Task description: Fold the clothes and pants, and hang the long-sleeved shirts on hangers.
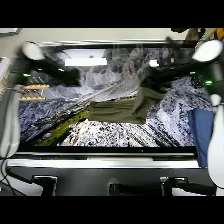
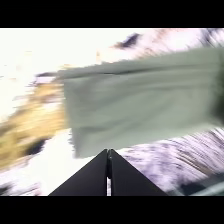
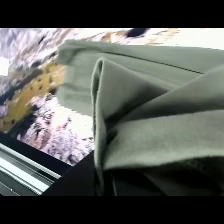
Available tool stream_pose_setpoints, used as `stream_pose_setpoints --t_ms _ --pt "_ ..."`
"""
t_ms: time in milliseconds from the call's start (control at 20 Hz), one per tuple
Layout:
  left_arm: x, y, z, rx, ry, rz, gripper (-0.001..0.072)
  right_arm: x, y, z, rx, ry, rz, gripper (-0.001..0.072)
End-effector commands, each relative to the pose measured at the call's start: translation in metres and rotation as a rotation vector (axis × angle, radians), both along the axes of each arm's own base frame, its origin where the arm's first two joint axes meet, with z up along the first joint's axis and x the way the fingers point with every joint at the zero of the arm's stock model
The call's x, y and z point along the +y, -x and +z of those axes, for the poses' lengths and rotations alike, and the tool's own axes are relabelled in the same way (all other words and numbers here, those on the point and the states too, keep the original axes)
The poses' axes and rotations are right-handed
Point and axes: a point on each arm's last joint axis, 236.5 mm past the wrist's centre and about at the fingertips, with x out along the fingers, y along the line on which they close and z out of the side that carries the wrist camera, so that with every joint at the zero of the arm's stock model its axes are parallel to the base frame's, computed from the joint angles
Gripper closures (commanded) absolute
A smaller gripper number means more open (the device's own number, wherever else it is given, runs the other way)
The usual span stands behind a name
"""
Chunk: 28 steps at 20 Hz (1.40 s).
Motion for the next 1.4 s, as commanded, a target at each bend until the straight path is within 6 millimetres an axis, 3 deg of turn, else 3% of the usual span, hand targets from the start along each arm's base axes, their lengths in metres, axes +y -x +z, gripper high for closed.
stream_pose_setpoints --t_ms 0,200,400,500,550,700,750,850,1050,1150,1200,1250,1350 --pt "0.088 0.014 0.052 -0.083 -0.073 0.142 0.0695 0.076 -0.004 -0.038 0.007 -0.009 0.073 0.0684" --pt "0.13 0.017 0.065 -0.108 -0.079 0.228 0.0695 0.129 -0.005 -0.1 0.076 -0.014 0.118 0.0684" --pt "0.137 0.019 0.051 -0.074 -0.086 0.227 0.0695 0.155 -0.003 -0.126 0.126 -0.053 0.123 0.0657" --pt "0.136 0.02 0.045 -0.058 -0.086 0.225 0.0695 0.166 -0.001 -0.115 0.135 -0.116 0.118 0.0424" --pt "0.136 0.02 0.043 -0.056 -0.085 0.226 0.0695 0.176 0.004 -0.1 0.136 -0.173 0.144 0.0301" --pt "0.136 0.019 0.042 -0.053 -0.085 0.226 0.0695 0.186 0.023 -0.04 0.064 -0.265 0.263 0.0262" --pt "0.136 0.019 0.042 -0.053 -0.085 0.226 0.0695 0.177 0.024 -0.022 0.02 -0.254 0.278 0.0193" --pt "0.136 0.019 0.042 -0.052 -0.085 0.226 0.0695 0.129 0.01 0.007 -0.081 -0.175 0.232 0.0174" --pt "0.136 0.019 0.042 -0.052 -0.085 0.226 0.0695 -0.019 -0.029 0.023 -0.148 0.018 0.014 0.0166" --pt "0.136 0.019 0.042 -0.052 -0.085 0.227 0.0695 -0.086 -0.043 0.013 -0.112 0.028 -0.098 0.0166" --pt "0.136 0.019 0.042 -0.052 -0.085 0.227 0.0694 -0.11 -0.046 0.004 -0.09 0.014 -0.141 0.0166" --pt "0.136 0.019 0.042 -0.051 -0.084 0.228 0.0694 -0.13 -0.046 -0.01 -0.051 -0.018 -0.177 0.0166" --pt "0.136 0.019 0.042 -0.05 -0.084 0.229 0.0694 -0.148 -0.039 -0.049 0.047 -0.107 -0.203 0.0167"
